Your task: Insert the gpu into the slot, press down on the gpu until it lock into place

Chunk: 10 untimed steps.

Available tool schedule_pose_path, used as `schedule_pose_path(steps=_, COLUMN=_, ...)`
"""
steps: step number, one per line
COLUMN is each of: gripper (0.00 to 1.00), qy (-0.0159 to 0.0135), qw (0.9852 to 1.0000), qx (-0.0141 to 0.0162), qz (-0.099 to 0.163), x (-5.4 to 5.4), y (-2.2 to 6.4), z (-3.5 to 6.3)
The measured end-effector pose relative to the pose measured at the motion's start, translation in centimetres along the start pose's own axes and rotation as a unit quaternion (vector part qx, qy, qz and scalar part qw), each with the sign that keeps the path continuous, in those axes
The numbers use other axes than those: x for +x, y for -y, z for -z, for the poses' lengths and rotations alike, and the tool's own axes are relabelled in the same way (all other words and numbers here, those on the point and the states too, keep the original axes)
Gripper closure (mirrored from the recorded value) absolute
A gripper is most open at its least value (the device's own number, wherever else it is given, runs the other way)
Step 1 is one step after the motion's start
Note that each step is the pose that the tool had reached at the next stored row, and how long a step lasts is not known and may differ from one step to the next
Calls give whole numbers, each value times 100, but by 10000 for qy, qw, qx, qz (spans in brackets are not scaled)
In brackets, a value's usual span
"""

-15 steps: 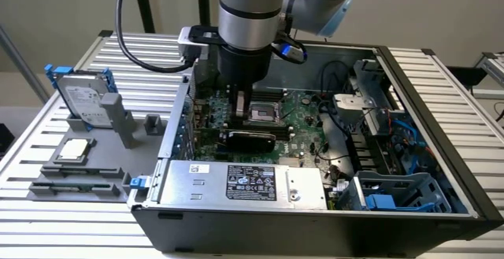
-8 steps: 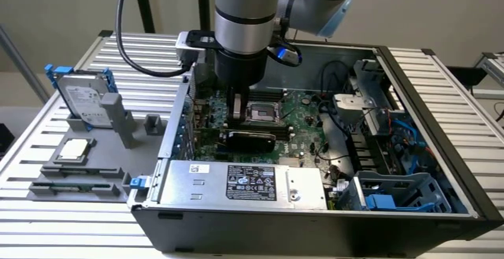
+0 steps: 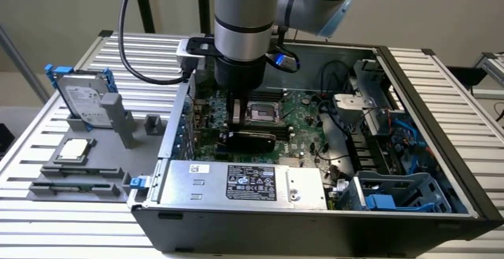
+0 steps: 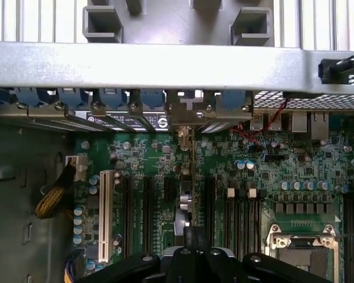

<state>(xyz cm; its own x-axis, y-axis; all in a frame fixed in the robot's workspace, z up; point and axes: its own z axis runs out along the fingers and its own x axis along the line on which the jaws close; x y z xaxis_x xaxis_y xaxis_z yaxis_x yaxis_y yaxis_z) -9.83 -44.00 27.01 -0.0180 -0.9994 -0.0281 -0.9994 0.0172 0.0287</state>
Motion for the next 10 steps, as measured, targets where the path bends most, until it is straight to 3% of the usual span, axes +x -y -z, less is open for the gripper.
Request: schedule_pose_path(steps=10, gripper=89, qy=-13, qw=10000, qx=3, qz=0, x=1, y=-6, z=-59)
